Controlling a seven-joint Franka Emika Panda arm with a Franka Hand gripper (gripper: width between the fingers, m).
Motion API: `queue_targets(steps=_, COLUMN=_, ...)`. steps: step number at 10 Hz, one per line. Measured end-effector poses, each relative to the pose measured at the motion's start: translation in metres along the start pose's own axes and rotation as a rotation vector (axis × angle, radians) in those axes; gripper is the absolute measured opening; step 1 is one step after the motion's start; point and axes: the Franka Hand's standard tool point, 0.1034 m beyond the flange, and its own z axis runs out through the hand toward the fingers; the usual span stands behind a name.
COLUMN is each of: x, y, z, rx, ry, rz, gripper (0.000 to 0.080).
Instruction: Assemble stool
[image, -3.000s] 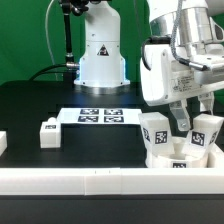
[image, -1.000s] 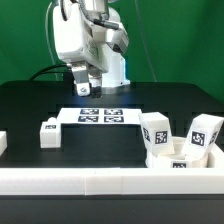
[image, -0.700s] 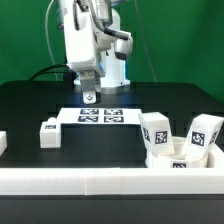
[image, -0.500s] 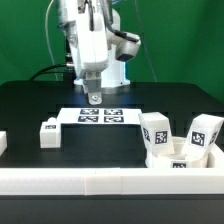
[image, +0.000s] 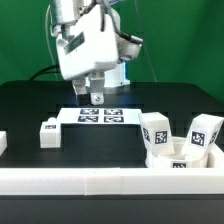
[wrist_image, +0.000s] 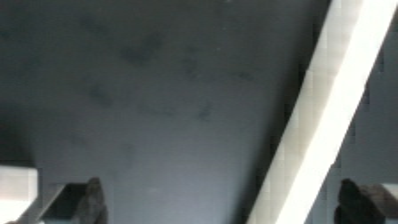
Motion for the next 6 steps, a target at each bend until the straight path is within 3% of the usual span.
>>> queue_targets(steps=6, x=0.0062, y=0.002, z=0.0016, rx=-0.008, ry=0.004, rz=-0.421, gripper=0.0648)
